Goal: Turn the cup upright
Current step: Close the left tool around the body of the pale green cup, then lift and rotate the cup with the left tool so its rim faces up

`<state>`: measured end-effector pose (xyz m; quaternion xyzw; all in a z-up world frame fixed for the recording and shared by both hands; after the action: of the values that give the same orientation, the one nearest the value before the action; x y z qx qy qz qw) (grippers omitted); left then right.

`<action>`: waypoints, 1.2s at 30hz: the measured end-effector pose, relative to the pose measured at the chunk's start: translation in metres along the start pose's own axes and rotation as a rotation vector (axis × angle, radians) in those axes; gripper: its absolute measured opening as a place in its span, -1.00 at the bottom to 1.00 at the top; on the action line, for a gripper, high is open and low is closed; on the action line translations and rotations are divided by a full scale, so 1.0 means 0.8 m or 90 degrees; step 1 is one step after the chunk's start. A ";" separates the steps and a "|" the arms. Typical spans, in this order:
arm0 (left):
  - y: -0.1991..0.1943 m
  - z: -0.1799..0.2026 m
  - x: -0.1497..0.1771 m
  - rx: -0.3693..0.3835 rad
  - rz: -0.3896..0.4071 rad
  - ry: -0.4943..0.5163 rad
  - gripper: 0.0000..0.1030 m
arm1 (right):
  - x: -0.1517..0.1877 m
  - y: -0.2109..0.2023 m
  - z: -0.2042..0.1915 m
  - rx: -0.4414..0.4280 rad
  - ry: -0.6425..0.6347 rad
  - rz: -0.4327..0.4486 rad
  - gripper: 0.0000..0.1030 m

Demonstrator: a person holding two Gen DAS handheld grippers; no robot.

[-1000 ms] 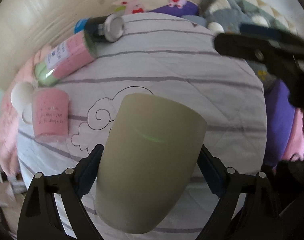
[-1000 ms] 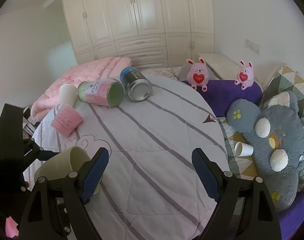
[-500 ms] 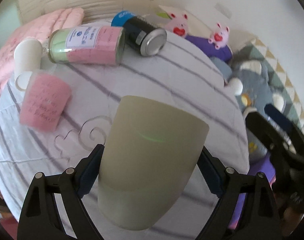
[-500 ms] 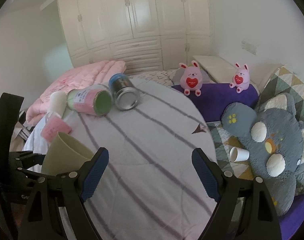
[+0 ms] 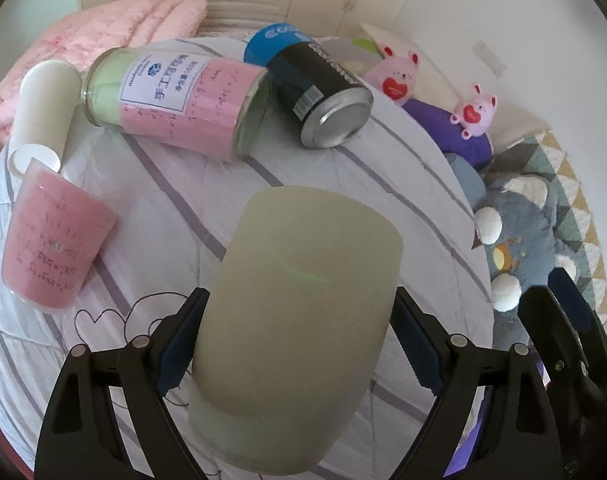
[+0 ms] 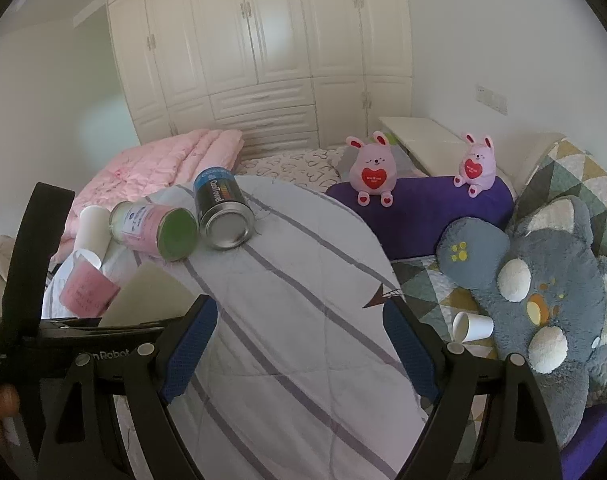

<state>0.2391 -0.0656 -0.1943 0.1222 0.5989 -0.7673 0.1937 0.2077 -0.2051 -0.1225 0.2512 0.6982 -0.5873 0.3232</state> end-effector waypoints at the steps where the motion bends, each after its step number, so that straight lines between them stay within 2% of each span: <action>1: -0.001 -0.001 0.001 0.003 0.000 -0.003 0.75 | 0.000 0.003 -0.002 -0.002 0.000 -0.002 0.67; 5: -0.009 -0.002 0.004 0.004 0.002 0.011 0.76 | 0.001 0.006 -0.009 -0.008 -0.003 -0.007 0.67; 10: -0.033 0.001 0.007 0.047 0.014 0.016 0.77 | -0.006 -0.006 -0.011 -0.008 0.005 0.005 0.67; 15: -0.069 -0.005 0.016 0.055 0.038 0.048 0.80 | -0.016 -0.030 -0.019 -0.014 0.012 0.024 0.67; 18: -0.099 -0.015 0.021 0.033 0.074 0.078 0.84 | -0.020 -0.044 -0.034 -0.027 0.009 0.031 0.67; 22: -0.143 -0.034 0.030 -0.023 0.140 0.115 0.91 | -0.022 -0.062 -0.063 -0.044 -0.010 0.043 0.67; 27: -0.192 -0.068 0.038 -0.056 0.224 0.108 0.99 | -0.021 -0.081 -0.098 -0.074 -0.025 0.051 0.67; 33: -0.214 -0.088 0.051 -0.122 0.254 0.140 0.99 | -0.016 -0.085 -0.116 -0.102 0.004 0.021 0.67; 36: -0.219 -0.096 0.056 -0.131 0.264 0.146 0.99 | -0.014 -0.082 -0.120 -0.100 0.017 0.006 0.67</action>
<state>0.1178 0.0379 -0.0793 0.3086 0.6540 -0.6274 0.2889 0.1520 -0.1224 -0.0613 0.2365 0.7451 -0.5259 0.3351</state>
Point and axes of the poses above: each gripper's, at about its wrist camera, not at the fingertips, and y roughly the way its jaws point, z to its right, x to its underside, the point moved 6 cm from there along y, roughly the way its jaws point, and after that the axes turned 1 degree about z, right-handed, at the moved point
